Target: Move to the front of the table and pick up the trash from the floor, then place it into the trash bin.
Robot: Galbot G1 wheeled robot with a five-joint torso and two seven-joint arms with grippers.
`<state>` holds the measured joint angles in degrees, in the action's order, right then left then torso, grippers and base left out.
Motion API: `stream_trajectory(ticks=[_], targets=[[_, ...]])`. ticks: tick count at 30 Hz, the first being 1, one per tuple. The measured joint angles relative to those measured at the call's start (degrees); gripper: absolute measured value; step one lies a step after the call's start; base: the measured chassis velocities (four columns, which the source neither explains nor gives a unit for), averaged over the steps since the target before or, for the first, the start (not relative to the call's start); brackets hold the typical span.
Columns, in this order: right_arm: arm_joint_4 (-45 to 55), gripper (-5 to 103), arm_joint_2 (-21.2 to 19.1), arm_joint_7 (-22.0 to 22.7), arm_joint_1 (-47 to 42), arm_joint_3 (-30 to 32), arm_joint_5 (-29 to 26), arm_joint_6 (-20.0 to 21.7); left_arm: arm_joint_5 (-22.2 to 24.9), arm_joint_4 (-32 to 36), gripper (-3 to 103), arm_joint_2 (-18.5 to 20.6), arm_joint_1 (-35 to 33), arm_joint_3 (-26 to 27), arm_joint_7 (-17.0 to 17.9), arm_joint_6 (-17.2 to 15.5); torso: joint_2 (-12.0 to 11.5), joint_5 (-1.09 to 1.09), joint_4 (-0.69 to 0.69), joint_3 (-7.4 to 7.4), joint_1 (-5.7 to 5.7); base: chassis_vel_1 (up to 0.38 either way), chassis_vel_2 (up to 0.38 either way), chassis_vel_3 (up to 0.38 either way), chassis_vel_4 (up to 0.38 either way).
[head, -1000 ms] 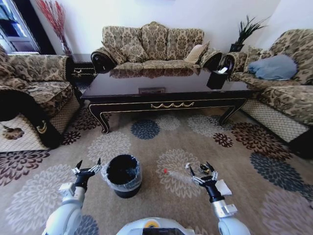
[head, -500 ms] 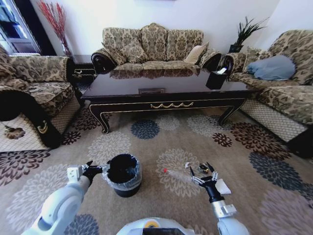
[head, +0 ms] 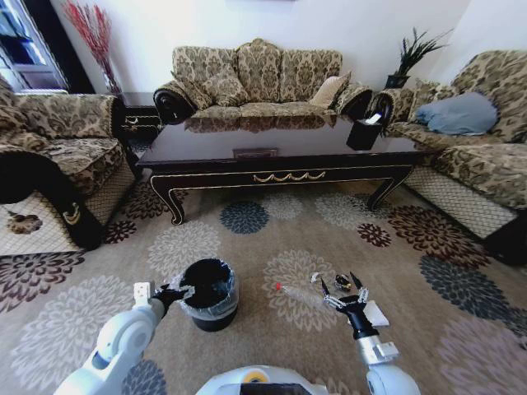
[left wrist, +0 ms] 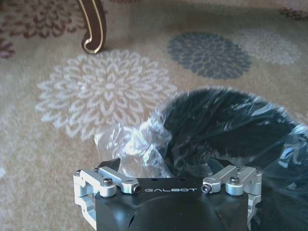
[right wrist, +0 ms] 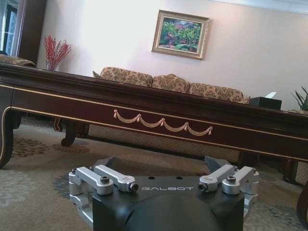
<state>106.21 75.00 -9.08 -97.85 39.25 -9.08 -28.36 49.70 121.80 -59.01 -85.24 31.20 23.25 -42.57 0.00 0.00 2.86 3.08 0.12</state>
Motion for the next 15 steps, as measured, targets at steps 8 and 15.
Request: stream_trajectory(ticks=[8,15], targets=[[-0.6,100,0.7,0.4,0.0,-0.7,0.6,0.1,0.6,-4.2,98,-2.0,2.1,-2.7,0.1,0.2,0.0,0.0,0.0,0.0,0.0,0.0,0.0,0.0,0.0],[-1.2,100,0.9,0.7,0.3,-0.9,0.9,0.1,1.6,-3.9,77,-1.6,1.8,-1.9,0.1,0.3,0.0,0.0,0.0,0.0,0.0,0.0,0.0,0.0,0.0]])
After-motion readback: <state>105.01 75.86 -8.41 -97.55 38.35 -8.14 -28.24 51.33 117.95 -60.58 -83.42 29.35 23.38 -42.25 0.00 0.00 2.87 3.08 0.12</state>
